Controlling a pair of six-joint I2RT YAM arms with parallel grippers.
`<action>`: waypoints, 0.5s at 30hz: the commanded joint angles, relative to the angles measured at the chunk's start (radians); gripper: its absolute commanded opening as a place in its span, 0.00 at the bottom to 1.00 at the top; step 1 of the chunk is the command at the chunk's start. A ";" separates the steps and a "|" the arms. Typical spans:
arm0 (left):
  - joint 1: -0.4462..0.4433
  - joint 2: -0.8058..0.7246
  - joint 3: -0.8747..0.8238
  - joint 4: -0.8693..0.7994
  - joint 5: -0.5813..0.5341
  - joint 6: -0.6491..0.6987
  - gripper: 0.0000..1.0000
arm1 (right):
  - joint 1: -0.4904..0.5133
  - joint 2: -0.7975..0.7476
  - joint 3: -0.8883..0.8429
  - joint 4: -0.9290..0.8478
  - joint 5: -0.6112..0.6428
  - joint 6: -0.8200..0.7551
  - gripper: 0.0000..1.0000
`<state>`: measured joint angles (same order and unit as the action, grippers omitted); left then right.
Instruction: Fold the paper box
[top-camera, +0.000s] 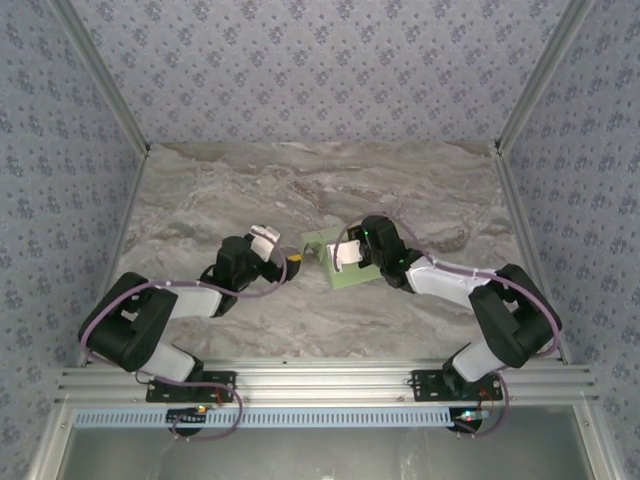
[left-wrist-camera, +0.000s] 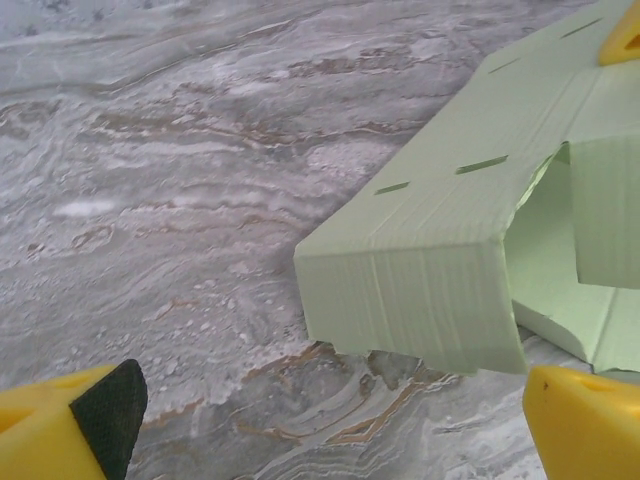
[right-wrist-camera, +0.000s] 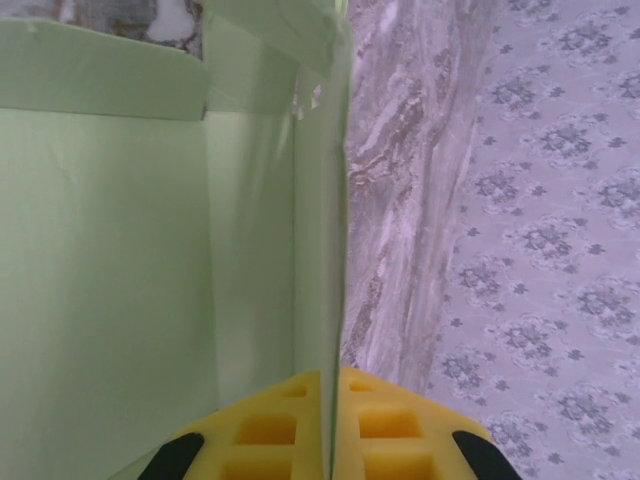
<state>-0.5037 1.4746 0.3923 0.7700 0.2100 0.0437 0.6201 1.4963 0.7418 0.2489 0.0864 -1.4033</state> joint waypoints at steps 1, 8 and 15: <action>0.005 -0.057 -0.014 0.040 0.092 0.060 0.98 | -0.030 -0.072 0.112 -0.301 -0.115 0.036 0.06; 0.010 -0.098 0.014 -0.035 0.169 0.112 0.98 | -0.069 -0.070 0.282 -0.639 -0.186 0.065 0.11; 0.009 0.008 0.095 -0.011 0.281 0.107 0.96 | -0.086 -0.026 0.325 -0.677 -0.207 0.060 0.12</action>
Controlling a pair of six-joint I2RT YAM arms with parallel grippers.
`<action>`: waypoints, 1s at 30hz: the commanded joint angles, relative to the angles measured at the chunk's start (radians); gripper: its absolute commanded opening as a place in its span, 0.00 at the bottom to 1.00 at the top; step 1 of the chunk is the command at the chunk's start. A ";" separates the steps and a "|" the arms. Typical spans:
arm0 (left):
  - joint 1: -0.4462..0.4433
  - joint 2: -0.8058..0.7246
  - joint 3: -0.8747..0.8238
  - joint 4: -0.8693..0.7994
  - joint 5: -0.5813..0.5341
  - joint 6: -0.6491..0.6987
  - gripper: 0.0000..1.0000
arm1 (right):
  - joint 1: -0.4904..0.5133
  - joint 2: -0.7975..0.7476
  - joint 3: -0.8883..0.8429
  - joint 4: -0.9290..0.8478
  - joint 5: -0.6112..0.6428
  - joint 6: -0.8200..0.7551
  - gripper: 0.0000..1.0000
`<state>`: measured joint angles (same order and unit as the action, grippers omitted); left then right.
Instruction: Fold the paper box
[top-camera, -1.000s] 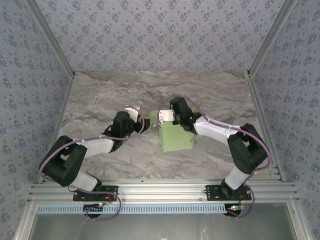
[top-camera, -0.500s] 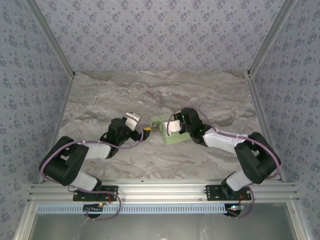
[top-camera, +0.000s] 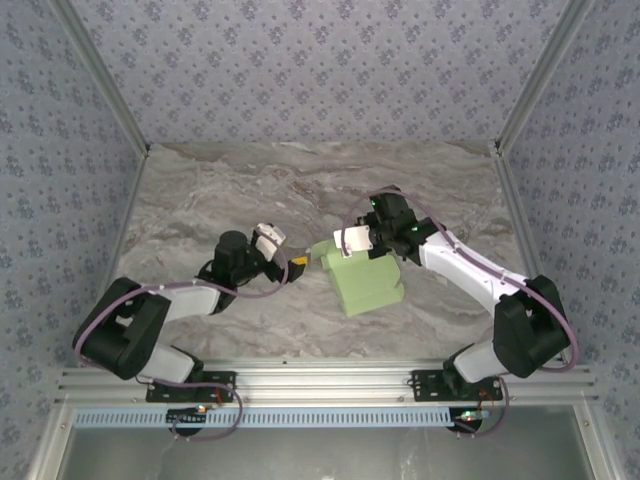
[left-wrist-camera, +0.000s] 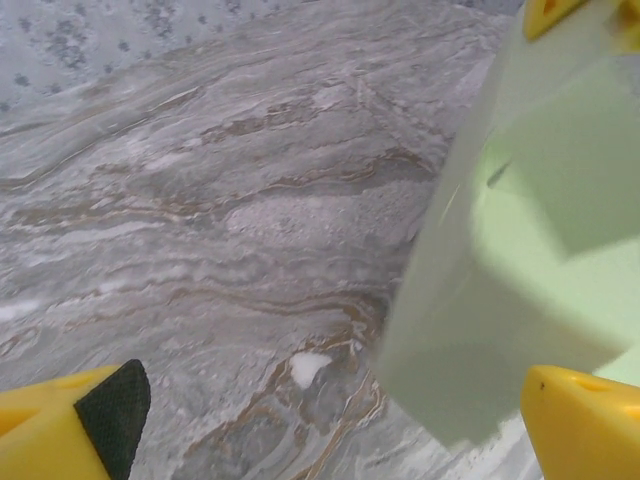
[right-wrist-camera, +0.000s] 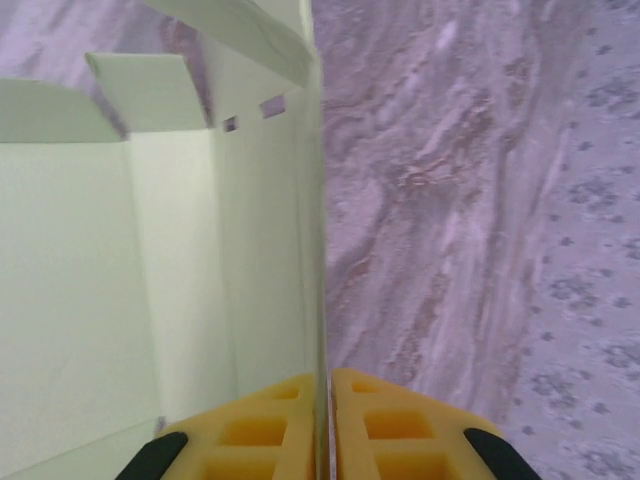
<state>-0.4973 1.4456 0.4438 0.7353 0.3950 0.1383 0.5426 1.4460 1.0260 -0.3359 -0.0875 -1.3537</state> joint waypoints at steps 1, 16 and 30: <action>0.001 0.057 0.058 0.031 0.120 0.004 0.96 | -0.011 0.028 0.041 -0.097 -0.041 0.009 0.12; -0.093 0.231 0.085 0.134 0.131 -0.078 0.91 | 0.010 0.032 -0.068 0.086 0.003 0.027 0.01; -0.093 0.238 -0.056 0.315 0.152 -0.187 0.91 | 0.138 -0.071 -0.439 0.840 0.199 -0.116 0.00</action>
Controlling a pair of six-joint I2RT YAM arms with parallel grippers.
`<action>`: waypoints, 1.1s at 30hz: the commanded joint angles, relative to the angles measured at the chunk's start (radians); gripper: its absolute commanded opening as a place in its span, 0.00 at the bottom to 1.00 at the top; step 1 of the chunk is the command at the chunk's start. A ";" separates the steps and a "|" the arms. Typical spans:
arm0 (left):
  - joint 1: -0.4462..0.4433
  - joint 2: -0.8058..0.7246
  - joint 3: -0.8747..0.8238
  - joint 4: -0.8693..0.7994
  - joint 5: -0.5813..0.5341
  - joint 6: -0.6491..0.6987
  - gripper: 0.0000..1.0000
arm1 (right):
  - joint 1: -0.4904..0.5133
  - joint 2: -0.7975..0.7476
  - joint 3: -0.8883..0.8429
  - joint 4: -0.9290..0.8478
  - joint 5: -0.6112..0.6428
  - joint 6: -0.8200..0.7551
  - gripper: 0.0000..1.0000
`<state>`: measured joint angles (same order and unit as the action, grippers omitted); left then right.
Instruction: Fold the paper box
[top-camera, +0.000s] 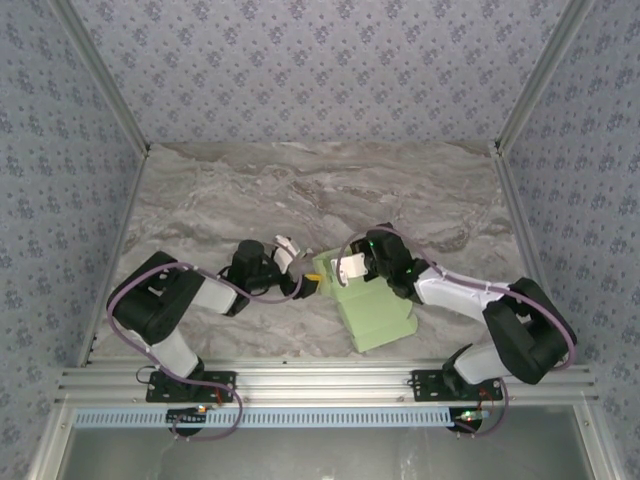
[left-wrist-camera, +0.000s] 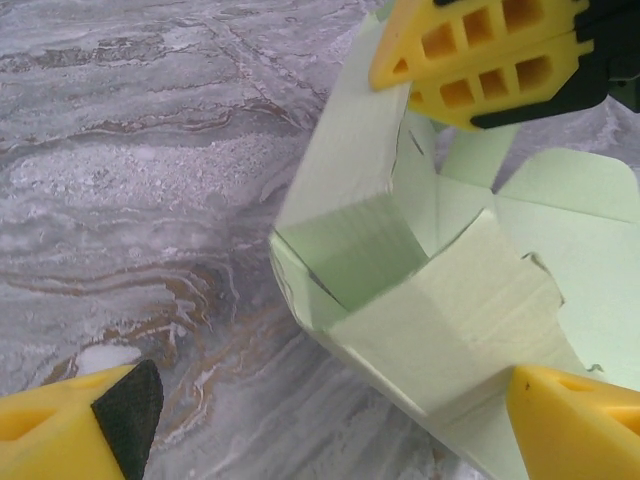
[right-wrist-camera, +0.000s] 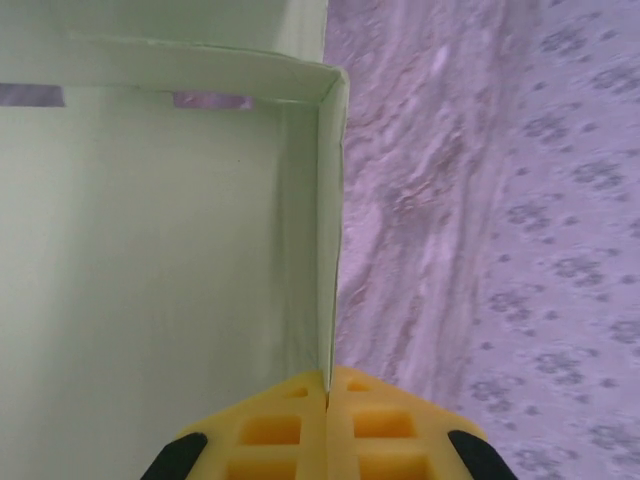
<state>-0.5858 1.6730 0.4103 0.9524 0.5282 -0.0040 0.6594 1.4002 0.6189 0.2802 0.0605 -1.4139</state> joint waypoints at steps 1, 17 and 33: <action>-0.005 0.007 -0.026 0.109 0.021 -0.053 0.91 | 0.029 -0.026 -0.042 0.248 0.058 -0.069 0.00; 0.083 -0.145 -0.075 0.050 -0.028 -0.013 0.92 | 0.091 0.039 -0.154 0.577 0.118 -0.109 0.00; 0.029 -0.052 -0.015 0.032 -0.148 0.131 0.63 | 0.076 0.057 -0.141 0.488 0.103 -0.085 0.00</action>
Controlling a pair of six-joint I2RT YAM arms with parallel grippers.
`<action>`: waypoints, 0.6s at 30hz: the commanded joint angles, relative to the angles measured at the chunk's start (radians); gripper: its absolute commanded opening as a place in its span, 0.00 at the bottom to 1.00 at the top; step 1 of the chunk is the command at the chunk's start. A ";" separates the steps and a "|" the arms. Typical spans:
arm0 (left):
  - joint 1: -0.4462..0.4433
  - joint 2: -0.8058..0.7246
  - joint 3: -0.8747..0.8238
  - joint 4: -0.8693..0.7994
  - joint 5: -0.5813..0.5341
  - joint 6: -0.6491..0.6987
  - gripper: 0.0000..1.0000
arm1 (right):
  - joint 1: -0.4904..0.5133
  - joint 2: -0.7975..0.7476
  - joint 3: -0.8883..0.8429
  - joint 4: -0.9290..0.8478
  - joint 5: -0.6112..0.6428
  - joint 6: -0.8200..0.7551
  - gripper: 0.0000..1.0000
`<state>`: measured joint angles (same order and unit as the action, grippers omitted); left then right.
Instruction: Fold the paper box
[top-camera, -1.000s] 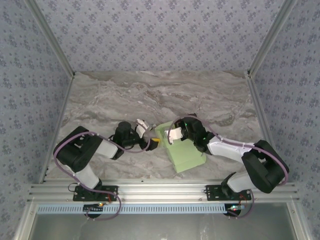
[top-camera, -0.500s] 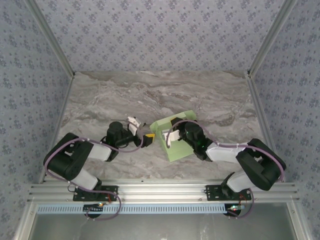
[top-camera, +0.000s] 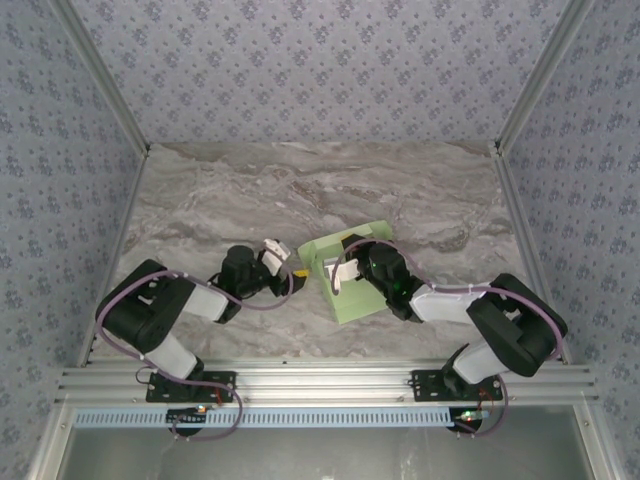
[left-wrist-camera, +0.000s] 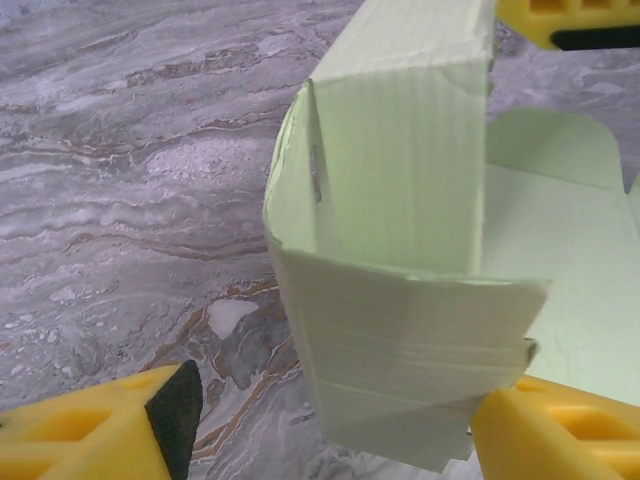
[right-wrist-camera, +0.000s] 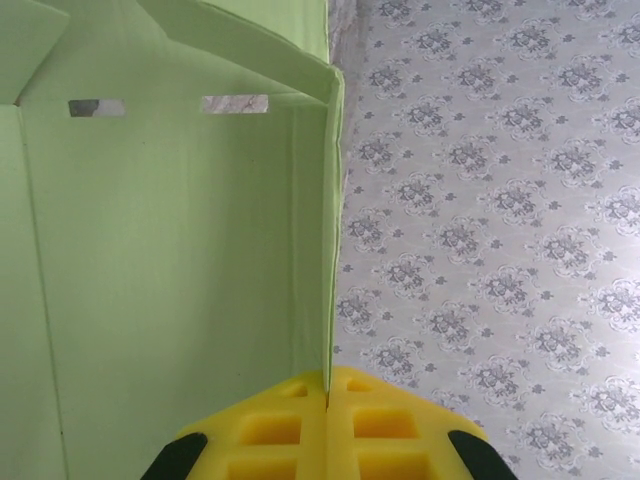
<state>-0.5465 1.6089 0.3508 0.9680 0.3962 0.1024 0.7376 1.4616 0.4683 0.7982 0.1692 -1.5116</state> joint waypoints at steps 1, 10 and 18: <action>-0.011 0.014 0.048 0.023 -0.014 0.028 0.55 | -0.001 -0.005 0.009 -0.030 -0.004 0.015 0.00; -0.013 -0.029 0.041 -0.047 0.126 0.034 0.67 | -0.008 -0.034 0.022 -0.116 -0.020 0.028 0.00; -0.001 -0.052 -0.026 0.039 0.087 -0.005 0.72 | -0.018 -0.093 0.042 -0.281 -0.068 0.045 0.00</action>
<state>-0.5564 1.5650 0.3309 0.9478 0.4675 0.1055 0.7242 1.4105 0.4789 0.6262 0.1402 -1.4891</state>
